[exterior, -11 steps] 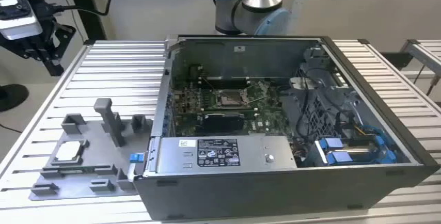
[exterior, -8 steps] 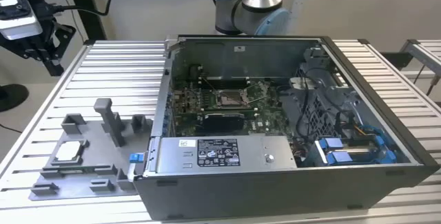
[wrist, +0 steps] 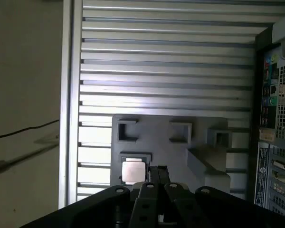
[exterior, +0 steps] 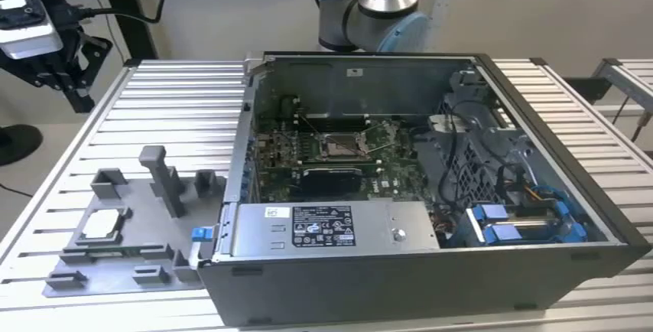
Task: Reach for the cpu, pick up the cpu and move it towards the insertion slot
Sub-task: 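Reach for the cpu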
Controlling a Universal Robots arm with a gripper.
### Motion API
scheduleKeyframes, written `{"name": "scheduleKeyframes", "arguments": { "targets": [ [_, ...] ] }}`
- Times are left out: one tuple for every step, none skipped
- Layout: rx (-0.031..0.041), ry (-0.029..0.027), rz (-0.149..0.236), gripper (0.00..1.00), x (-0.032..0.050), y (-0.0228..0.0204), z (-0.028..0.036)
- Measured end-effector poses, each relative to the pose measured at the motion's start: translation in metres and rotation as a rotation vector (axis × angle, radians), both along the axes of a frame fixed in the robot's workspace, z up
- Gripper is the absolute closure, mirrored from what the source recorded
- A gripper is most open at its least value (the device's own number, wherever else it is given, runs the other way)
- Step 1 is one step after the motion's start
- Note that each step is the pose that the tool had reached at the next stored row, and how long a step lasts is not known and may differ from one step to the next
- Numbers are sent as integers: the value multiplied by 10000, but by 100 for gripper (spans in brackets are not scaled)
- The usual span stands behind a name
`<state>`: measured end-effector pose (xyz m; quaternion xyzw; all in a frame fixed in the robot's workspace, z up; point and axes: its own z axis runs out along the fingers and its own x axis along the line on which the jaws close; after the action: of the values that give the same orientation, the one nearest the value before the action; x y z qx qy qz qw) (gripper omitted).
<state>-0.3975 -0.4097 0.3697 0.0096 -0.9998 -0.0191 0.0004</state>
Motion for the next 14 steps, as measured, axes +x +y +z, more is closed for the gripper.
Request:
{"name": "scheduleKeyframes", "arguments": {
  "targets": [
    [-1, 1, 0, 100, 0, 0, 1],
    [-1, 1, -1, 100, -2, -2, 1],
    [0, 0, 0, 100, -5, -6, 0],
    [0, 1, 0, 100, -12, -13, 0],
    [0, 0, 0, 100, -26, -24, -1],
    [1, -1, -1, 100, -45, -37, -2],
    [0, 0, -1, 100, -67, -52, -3],
    [-1, 1, 0, 100, -90, -66, -4],
    [0, 0, 0, 100, -113, -79, -6],
    [0, 1, 2, 100, -134, -95, -8],
    [0, 0, 1, 100, -150, -111, -10],
    [0, 0, 0, 100, -167, -128, -13],
    [0, 0, 0, 100, -185, -144, -15],
    [-1, 1, -1, 100, -201, -157, -17]
  ]
}}
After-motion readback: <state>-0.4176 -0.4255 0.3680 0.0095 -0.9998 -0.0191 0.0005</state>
